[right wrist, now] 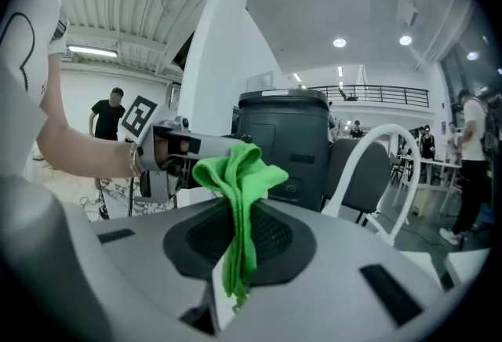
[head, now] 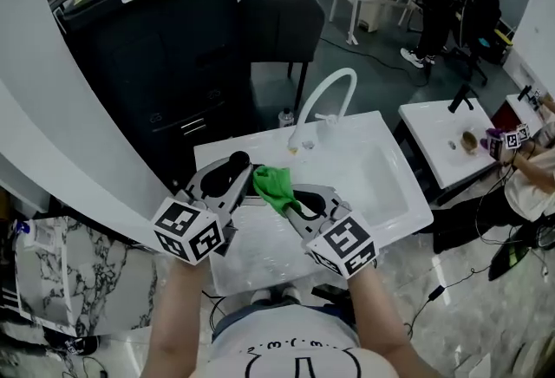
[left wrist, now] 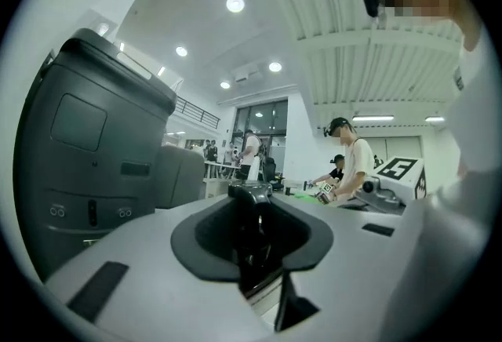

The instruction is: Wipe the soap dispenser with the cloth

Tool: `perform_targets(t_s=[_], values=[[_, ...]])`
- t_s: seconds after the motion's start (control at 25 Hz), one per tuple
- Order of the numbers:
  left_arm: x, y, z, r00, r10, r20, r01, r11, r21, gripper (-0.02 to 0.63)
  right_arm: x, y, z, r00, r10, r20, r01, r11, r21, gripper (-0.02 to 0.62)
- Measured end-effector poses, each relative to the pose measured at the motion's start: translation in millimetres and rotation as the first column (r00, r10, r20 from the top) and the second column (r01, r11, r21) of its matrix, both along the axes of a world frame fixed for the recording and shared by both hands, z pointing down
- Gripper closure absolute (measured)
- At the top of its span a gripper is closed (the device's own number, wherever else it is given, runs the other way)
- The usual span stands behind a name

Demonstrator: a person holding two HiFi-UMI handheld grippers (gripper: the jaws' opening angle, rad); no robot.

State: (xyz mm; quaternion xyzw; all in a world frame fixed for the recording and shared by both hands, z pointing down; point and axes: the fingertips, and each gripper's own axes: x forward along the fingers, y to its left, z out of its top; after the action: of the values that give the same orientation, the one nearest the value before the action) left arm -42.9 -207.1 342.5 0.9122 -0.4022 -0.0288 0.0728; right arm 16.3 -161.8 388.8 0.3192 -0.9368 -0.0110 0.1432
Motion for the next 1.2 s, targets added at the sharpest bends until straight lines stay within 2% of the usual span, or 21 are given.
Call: perform_targets(t_s=[0.24, 0.44, 0.72, 0.96, 1.2], values=[[-4, 5, -14, 0.999, 0.003, -0.033, -0.001, 0.999, 0.051, 0.511, -12, 3, 10, 0.998, -0.055, 0.027, 0.056, 0.997, -0.052, 0.546], [-8, 11, -29, 0.996, 0.025, -0.085, -0.018, 0.996, 0.088, 0.512, -7, -1, 38, 0.994, -0.043, -0.1, 0.035, 0.996, -0.083, 0.546], [-6, 16, -29, 0.999, 0.019, -0.038, -0.015, 0.994, 0.104, 0.512, 1, 1, 45, 0.992, -0.014, -0.122, 0.003, 0.995, -0.095, 0.546], [-8, 25, -19, 0.999, 0.033, -0.021, -0.03, 0.993, 0.118, 0.512, 12, 0, 6, 0.999, 0.037, 0.005, -0.037, 0.999, -0.021, 0.546], [-1, 35, -12, 0.999, 0.054, 0.001, -0.053, 0.991, 0.126, 0.512, 2, 0, -26, 0.986, 0.004, 0.168, -0.002, 1.0, -0.013, 0.546]])
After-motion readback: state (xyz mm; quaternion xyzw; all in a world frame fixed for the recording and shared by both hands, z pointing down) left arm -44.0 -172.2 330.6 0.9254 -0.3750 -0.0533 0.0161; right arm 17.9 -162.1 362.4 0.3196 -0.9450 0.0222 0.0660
